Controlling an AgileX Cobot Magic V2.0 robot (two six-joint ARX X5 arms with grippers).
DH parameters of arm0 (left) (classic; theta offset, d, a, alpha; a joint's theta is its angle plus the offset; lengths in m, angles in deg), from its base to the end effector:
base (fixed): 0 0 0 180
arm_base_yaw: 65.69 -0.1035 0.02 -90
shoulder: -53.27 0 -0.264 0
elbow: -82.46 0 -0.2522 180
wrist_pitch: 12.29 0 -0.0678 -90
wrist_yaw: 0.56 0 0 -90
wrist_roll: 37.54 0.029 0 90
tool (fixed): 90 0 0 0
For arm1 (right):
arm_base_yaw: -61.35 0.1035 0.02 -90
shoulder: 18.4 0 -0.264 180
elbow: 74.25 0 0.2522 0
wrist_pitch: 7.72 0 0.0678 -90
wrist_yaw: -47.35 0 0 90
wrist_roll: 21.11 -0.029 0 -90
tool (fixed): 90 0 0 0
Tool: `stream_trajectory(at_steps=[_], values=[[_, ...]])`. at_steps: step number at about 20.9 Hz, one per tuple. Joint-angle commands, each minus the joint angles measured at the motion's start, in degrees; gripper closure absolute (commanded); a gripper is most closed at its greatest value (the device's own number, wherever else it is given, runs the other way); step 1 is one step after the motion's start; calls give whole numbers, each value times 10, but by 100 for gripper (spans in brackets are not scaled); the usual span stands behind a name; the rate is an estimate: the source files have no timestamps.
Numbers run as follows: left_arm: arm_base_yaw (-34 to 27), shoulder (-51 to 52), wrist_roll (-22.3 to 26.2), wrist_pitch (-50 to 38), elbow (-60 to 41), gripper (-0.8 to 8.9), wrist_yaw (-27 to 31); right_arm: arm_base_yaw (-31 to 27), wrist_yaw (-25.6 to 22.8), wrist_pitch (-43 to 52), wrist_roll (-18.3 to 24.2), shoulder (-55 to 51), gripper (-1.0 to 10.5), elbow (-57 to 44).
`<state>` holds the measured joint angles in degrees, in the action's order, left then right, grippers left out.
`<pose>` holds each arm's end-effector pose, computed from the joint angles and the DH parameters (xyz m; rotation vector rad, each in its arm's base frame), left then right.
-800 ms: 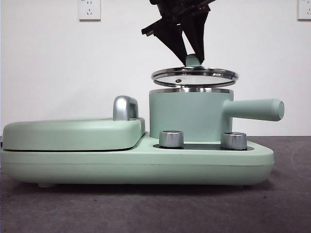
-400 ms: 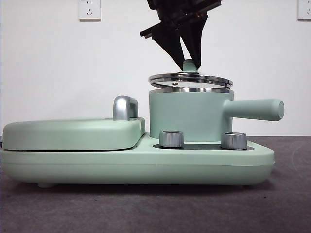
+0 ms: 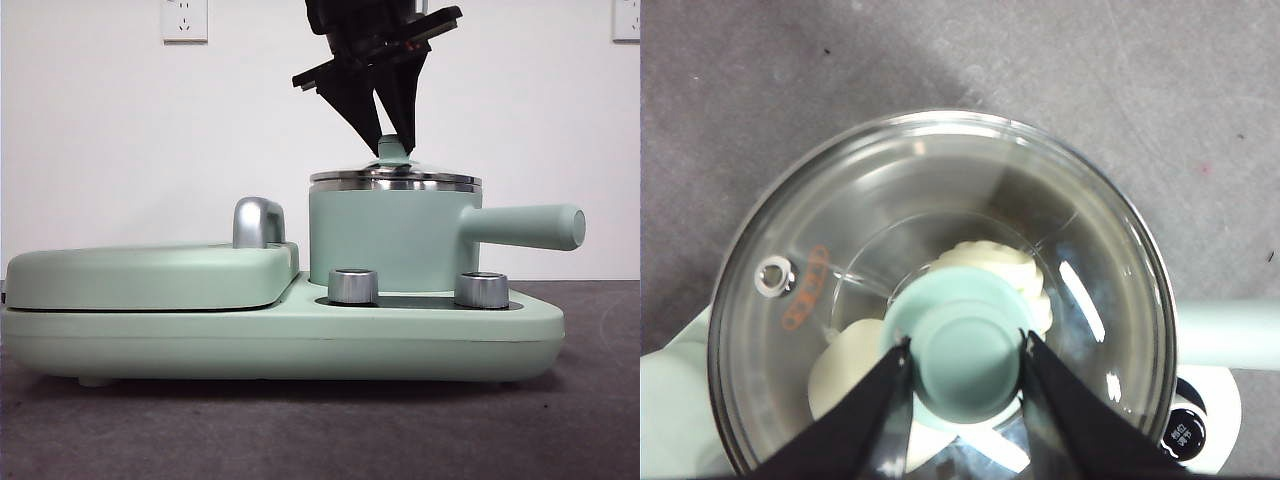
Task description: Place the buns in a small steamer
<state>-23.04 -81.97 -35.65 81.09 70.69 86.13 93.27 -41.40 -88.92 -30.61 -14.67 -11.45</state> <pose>0.3422 -0.3175 0.3426 0.3923 1.0064 -0.7424 -0.0208 -0.0122 0.3005 0.0557 0.4236 0.5382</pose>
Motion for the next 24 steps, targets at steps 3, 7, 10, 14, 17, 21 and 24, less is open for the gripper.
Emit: stream_trajectory(at_steps=[3,7,10,14,17,21,24], values=[[5,-25,3,5,23,798,-3,5,-3,5,-8,-1,451,3],[5,-25,0,13,23,762,-3,5,-3,5,-8,-1,451,3],[5,-25,-12,5,23,419,-3,5,-3,5,-8,-1,452,3],[5,-2,-22,23,28,312,-3,5,-2,5,-8,-1,451,3],[4,44,-46,38,28,312,-3,5,-2,5,-8,-1,451,3],[6,122,-65,51,26,312,-3,5,4,13,-8,-1,451,3],[15,195,-68,53,17,312,-3,5,24,35,-6,-1,451,3]])
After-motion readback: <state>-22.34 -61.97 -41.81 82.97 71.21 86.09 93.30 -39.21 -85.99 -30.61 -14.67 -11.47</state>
